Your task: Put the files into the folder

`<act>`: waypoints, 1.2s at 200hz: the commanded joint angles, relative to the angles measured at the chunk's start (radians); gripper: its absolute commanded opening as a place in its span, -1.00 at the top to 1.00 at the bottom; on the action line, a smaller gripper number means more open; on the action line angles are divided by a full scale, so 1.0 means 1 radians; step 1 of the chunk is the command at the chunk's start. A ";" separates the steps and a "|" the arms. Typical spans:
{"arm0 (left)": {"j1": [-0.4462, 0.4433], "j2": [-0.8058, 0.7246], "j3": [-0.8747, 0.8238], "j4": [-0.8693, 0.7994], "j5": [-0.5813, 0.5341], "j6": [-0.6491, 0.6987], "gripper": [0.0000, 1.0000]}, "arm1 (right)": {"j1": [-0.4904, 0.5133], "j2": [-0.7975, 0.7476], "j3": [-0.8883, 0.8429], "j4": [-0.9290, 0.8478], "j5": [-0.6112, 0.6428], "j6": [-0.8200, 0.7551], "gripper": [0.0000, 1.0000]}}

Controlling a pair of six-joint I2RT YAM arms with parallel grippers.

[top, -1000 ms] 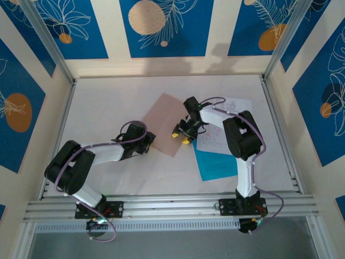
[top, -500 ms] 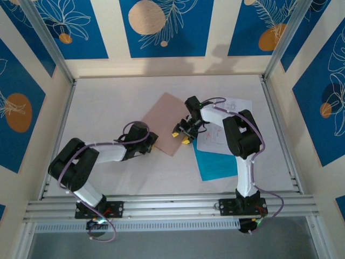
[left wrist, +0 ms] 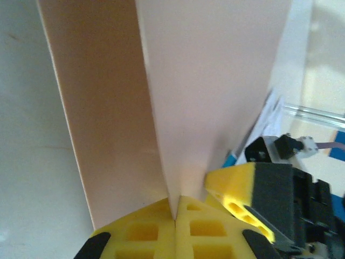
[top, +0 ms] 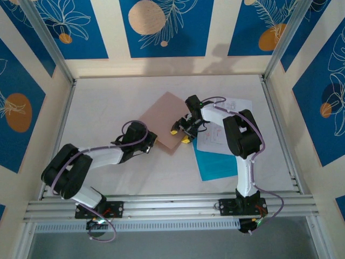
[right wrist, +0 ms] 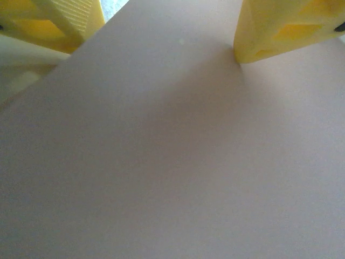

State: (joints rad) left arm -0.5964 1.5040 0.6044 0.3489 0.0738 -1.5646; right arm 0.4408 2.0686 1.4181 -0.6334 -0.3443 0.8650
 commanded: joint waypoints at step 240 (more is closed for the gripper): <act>-0.010 -0.132 -0.144 0.133 -0.014 -0.188 1.00 | -0.049 -0.103 -0.103 0.349 -0.003 0.257 0.23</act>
State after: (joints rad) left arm -0.5972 1.4006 0.4721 0.4885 0.0608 -1.7565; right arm 0.3920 1.9377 1.2652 -0.2993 -0.3439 1.1080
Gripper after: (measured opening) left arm 0.041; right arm 0.425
